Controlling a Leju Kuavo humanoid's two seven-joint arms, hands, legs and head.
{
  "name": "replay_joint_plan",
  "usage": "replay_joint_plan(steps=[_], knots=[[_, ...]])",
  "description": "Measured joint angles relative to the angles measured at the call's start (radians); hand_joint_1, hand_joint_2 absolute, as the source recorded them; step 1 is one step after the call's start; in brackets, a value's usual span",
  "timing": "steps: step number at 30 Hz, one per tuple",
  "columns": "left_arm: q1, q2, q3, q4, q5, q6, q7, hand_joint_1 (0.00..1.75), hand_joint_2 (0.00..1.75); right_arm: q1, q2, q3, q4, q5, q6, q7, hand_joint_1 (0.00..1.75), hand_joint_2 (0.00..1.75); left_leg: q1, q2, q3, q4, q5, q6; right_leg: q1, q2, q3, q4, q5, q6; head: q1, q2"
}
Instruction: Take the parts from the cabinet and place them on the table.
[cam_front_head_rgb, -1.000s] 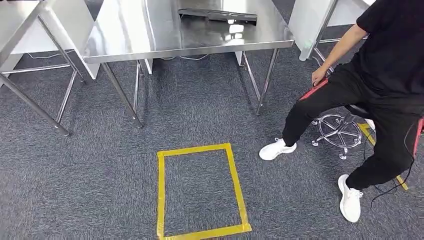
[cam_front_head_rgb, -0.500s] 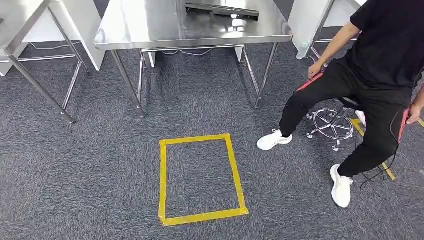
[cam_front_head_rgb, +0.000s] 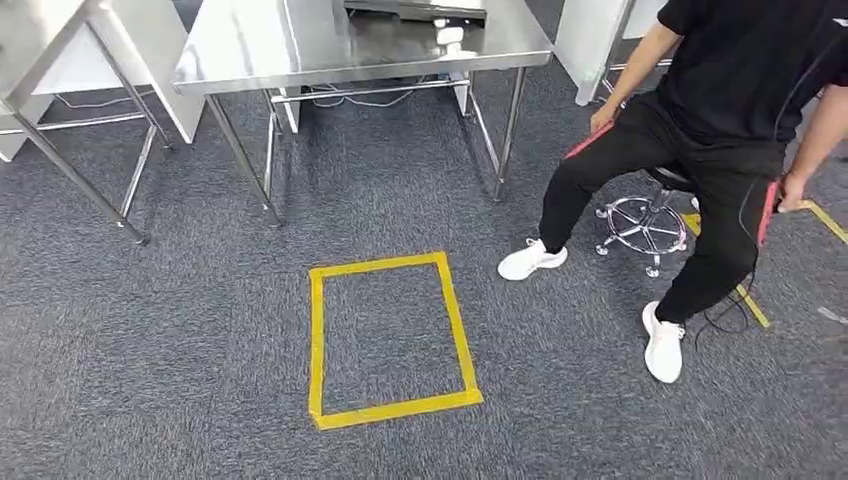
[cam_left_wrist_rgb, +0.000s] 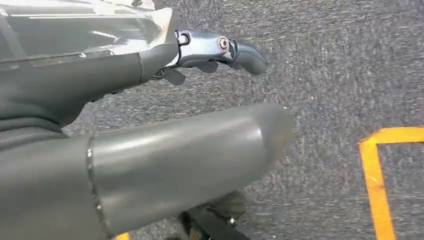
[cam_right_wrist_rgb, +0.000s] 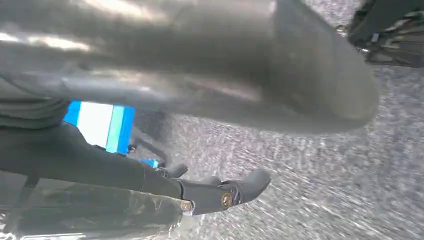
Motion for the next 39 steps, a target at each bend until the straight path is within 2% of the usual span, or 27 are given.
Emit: replay_joint_plan(steps=[2,3,4,5,8,9,10,11,13,15,16,18,19,20,21,24,25,26,27,29,30,31,33,34,35,37,39], knots=[[0.001,0.0,0.0,0.0,-0.001,0.002,0.006,0.0,0.0,0.003,0.003,0.0,0.0,0.003,0.002,0.002,0.0,0.0,0.0,-0.009,0.088,-0.117,0.06,0.01,0.003,0.017,-0.005,0.006,0.008,0.006,0.0,0.0],[0.001,0.0,0.0,0.0,-0.002,0.003,0.006,0.0,0.0,0.002,0.004,0.0,0.001,0.006,0.003,0.002,0.0,0.0,-0.001,-0.03,0.147,-0.21,0.089,0.019,0.004,0.026,-0.008,0.009,0.01,0.009,0.0,0.0],[0.001,0.005,0.0,0.0,-0.002,0.007,0.007,0.0,0.0,0.002,0.009,0.0,0.001,0.01,0.005,0.002,0.0,0.0,-0.002,-0.08,0.196,-0.291,0.091,0.034,0.0,0.033,-0.015,0.012,0.014,0.01,0.001,0.0],[0.004,0.004,0.0,0.001,-0.004,0.01,0.009,0.0,0.0,-0.003,0.011,0.0,0.001,0.012,0.005,0.002,0.0,0.0,0.001,-0.083,0.208,-0.31,0.09,0.033,0.008,0.043,-0.029,0.015,0.018,0.015,0.002,0.0],[0.005,0.006,0.0,0.002,-0.007,0.018,0.012,0.0,0.0,-0.003,0.013,0.0,0.001,0.016,0.005,0.002,0.0,0.0,-0.01,-0.052,0.206,-0.324,0.09,0.036,0.0,0.069,-0.038,0.014,0.032,0.037,-0.001,0.0],[0.003,0.003,0.0,0.002,-0.009,0.018,0.012,0.0,0.0,-0.003,0.011,-0.001,0.001,0.017,0.005,0.002,0.0,0.0,-0.002,-0.038,0.206,-0.338,0.099,0.044,0.014,0.07,-0.053,0.015,0.033,0.044,0.002,0.0],[0.002,0.002,0.0,0.002,-0.011,0.019,0.012,0.0,0.0,-0.003,0.01,-0.001,0.001,0.018,0.005,0.002,0.0,0.0,-0.001,-0.027,0.206,-0.347,0.106,0.05,0.008,0.039,-0.063,0.043,0.016,0.038,0.002,0.0],[0.004,0.002,0.0,0.002,-0.011,0.019,0.012,0.0,0.0,-0.004,0.01,-0.001,0.001,0.02,0.005,0.002,0.0,0.0,-0.001,-0.017,0.201,-0.347,0.109,0.055,0.008,0.019,-0.092,0.096,-0.013,0.032,0.005,0.0],[0.007,0.002,0.0,0.002,-0.01,0.021,0.013,0.0,0.0,-0.004,0.009,-0.001,0.001,0.027,0.007,0.001,0.0,0.0,-0.003,0.013,0.193,-0.346,0.112,0.057,0.001,0.002,-0.183,0.273,-0.083,0.029,0.006,0.0],[0.008,0.0,0.0,0.003,-0.011,0.023,0.014,0.0,0.0,-0.001,0.007,-0.001,0.001,0.029,0.008,0.001,0.0,0.0,-0.003,0.038,0.19,-0.345,0.114,0.056,-0.004,-0.002,-0.214,0.347,-0.095,0.045,0.006,0.0],[0.007,-0.001,0.0,0.003,-0.011,0.024,0.014,0.0,0.0,0.001,0.006,-0.001,0.001,0.029,0.008,0.001,0.0,0.0,-0.002,0.05,0.189,-0.345,0.114,0.055,-0.008,-0.005,-0.192,0.311,-0.075,0.058,0.006,0.0],[0.007,-0.005,0.0,0.003,-0.011,0.025,0.014,0.0,0.0,0.001,0.002,-0.001,0.001,0.03,0.009,0.001,0.0,0.0,-0.001,0.072,0.192,-0.343,0.113,0.051,-0.016,-0.029,-0.092,0.133,-0.006,0.085,0.006,0.0],[0.006,-0.005,0.0,0.003,-0.012,0.028,0.014,0.0,0.0,-0.001,0.002,-0.001,0.001,0.03,0.009,0.0,0.0,0.0,-0.006,0.082,0.194,-0.337,0.111,0.042,-0.02,-0.078,-0.039,0.037,0.02,0.091,0.006,0.0],[0.006,-0.003,0.0,0.003,-0.012,0.03,0.014,0.0,0.0,-0.006,0.003,-0.001,0.001,0.031,0.011,0.0,0.0,0.0,-0.012,0.091,0.189,-0.328,0.105,0.033,-0.008,-0.091,-0.038,0.019,0.018,0.08,0.01,0.0],[0.006,-0.003,0.0,0.003,-0.013,0.032,0.014,0.0,0.0,-0.005,0.002,-0.001,0.001,0.033,0.011,-0.002,0.0,0.0,-0.013,0.101,0.19,-0.328,0.103,0.027,-0.011,-0.072,-0.039,0.022,0.023,0.062,0.006,0.0],[0.0,-0.004,0.0,0.003,-0.016,0.033,0.014,0.0,0.0,0.0,0.002,-0.001,0.002,0.036,0.014,-0.002,0.0,0.0,-0.007,0.124,0.195,-0.327,0.102,0.011,-0.009,-0.044,-0.055,0.024,0.026,0.038,0.006,0.0],[-0.001,-0.002,0.0,0.003,-0.017,0.035,0.014,0.0,0.0,0.0,0.003,-0.001,0.002,0.036,0.015,-0.002,0.0,0.0,0.001,0.081,0.188,-0.312,0.084,0.001,-0.02,-0.035,-0.048,0.023,0.032,0.029,0.005,0.0],[-0.001,-0.002,0.0,0.003,-0.017,0.036,0.014,0.0,0.0,-0.002,0.002,-0.001,0.002,0.037,0.016,-0.003,0.0,0.0,0.002,0.036,0.169,-0.266,0.042,-0.001,-0.019,-0.028,-0.053,0.023,0.036,0.023,0.005,0.0],[0.001,-0.003,0.0,0.003,-0.018,0.036,0.014,0.0,0.0,-0.002,0.002,-0.001,0.002,0.039,0.016,-0.003,0.0,0.0,0.003,0.013,0.137,-0.195,-0.005,-0.001,-0.016,-0.018,-0.057,0.024,0.041,0.015,0.005,0.0],[0.005,-0.003,0.0,0.003,-0.019,0.036,0.012,0.0,0.0,-0.002,0.003,-0.001,0.002,0.039,0.017,-0.004,0.0,0.0,0.003,-0.003,0.066,-0.036,-0.073,-0.002,-0.009,0.004,-0.066,0.026,0.044,0.011,0.005,0.0],[0.005,-0.003,0.0,0.003,-0.019,0.036,0.011,0.0,0.0,-0.001,0.003,-0.001,0.002,0.04,0.017,-0.004,0.0,0.0,0.003,-0.005,0.05,-0.004,-0.073,-0.001,-0.006,0.016,-0.068,0.027,0.046,0.009,0.006,0.0],[0.005,-0.003,0.0,0.003,-0.019,0.035,0.011,0.0,0.0,0.0,0.003,-0.001,0.002,0.04,0.018,-0.004,0.0,0.0,0.003,-0.006,0.056,-0.02,-0.049,0.003,-0.005,0.029,-0.068,0.028,0.046,0.009,0.005,0.0],[0.005,-0.003,0.0,0.003,-0.019,0.035,0.01,0.0,0.0,0.0,0.003,-0.001,0.002,0.041,0.018,-0.004,0.0,0.0,0.003,-0.018,0.124,-0.162,0.044,0.013,-0.004,0.057,-0.066,0.032,0.046,0.009,0.005,0.0],[0.005,-0.002,0.0,0.003,-0.019,0.035,0.009,0.0,0.0,-0.001,0.005,-0.001,0.002,0.041,0.018,-0.004,0.0,0.0,0.003,-0.049,0.163,-0.247,0.086,0.021,-0.004,0.07,-0.065,0.033,0.047,0.01,0.005,0.0],[0.005,0.0,0.0,0.003,-0.019,0.035,0.009,0.0,0.0,-0.002,0.007,-0.001,0.002,0.042,0.018,-0.004,0.0,0.0,0.004,-0.106,0.18,-0.285,0.086,0.03,-0.002,0.079,-0.069,0.035,0.048,0.013,0.006,0.0],[0.006,0.0,0.0,0.004,-0.02,0.035,0.007,0.0,0.0,-0.006,0.009,-0.001,0.002,0.042,0.017,-0.004,0.0,0.0,0.0,-0.089,0.182,-0.302,0.083,0.029,-0.002,0.103,-0.087,0.039,0.056,0.027,0.006,0.0],[0.004,-0.001,0.0,0.004,-0.019,0.035,0.007,0.0,0.0,-0.001,0.008,-0.001,0.002,0.045,0.017,-0.003,0.0,0.0,-0.006,-0.069,0.181,-0.306,0.088,0.04,-0.003,0.126,-0.102,0.032,0.064,0.045,0.006,0.0]])
